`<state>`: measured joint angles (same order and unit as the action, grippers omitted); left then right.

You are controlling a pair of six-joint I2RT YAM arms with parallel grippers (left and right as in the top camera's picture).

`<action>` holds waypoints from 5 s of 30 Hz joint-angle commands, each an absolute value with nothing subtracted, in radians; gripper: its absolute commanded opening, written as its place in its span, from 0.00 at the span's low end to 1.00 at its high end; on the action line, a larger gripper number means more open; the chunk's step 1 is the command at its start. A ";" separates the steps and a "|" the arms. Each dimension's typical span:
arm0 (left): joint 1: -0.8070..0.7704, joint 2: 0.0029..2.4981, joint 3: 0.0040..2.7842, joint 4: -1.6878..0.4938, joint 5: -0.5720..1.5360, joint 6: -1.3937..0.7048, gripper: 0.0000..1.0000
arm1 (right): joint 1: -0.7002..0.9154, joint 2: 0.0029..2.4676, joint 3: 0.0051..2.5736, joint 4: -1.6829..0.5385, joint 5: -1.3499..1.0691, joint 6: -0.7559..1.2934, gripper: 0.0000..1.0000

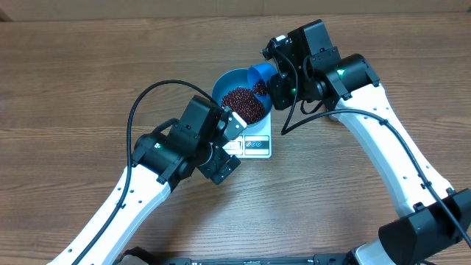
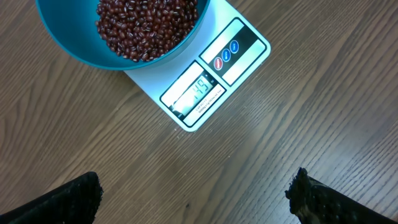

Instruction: Scoop item into bowl and weigh 150g on scale

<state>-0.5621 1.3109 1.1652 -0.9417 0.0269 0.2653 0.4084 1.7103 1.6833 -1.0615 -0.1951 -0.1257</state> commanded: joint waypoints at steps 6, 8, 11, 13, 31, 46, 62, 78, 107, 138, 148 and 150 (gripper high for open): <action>-0.557 1.308 1.158 -0.938 0.042 0.281 1.00 | 0.414 1.712 1.716 -1.052 -0.199 -0.132 0.04; -0.557 1.308 1.158 -0.938 0.042 0.281 1.00 | 0.414 1.712 1.716 -1.052 -0.199 -0.132 0.04; -0.557 1.308 1.158 -0.938 0.042 0.281 1.00 | 0.414 1.712 1.716 -1.052 -0.199 -0.132 0.04; -0.557 1.308 1.158 -0.938 0.042 0.281 0.99 | 0.414 1.712 1.716 -1.052 -0.199 -0.132 0.04; -0.557 1.308 1.158 -0.938 0.042 0.281 0.99 | 0.414 1.712 1.716 -1.052 -0.203 -0.131 0.04; -0.557 1.308 1.158 -0.938 0.042 0.281 1.00 | 0.414 1.712 1.716 -1.052 -0.203 -0.131 0.04; -0.557 1.308 1.158 -0.938 0.042 0.281 1.00 | 0.414 1.712 1.716 -1.052 -0.203 -0.131 0.04; -0.557 1.308 1.158 -0.938 0.042 0.281 0.99 | 0.414 1.712 1.716 -1.052 -0.204 -0.131 0.04; -0.557 1.308 1.158 -0.938 0.042 0.281 0.99 | 0.196 1.712 1.716 -1.009 -0.667 0.167 0.04; -0.557 1.308 1.158 -0.938 0.042 0.281 1.00 | -0.205 1.712 1.716 -1.147 -0.368 0.171 0.04; -0.557 1.308 1.158 -0.938 0.042 0.281 0.99 | -0.220 1.712 1.716 -1.250 -0.212 0.005 0.04; -0.557 1.308 1.158 -0.938 0.042 0.281 1.00 | -0.218 1.712 1.716 -1.255 -0.200 -0.041 0.04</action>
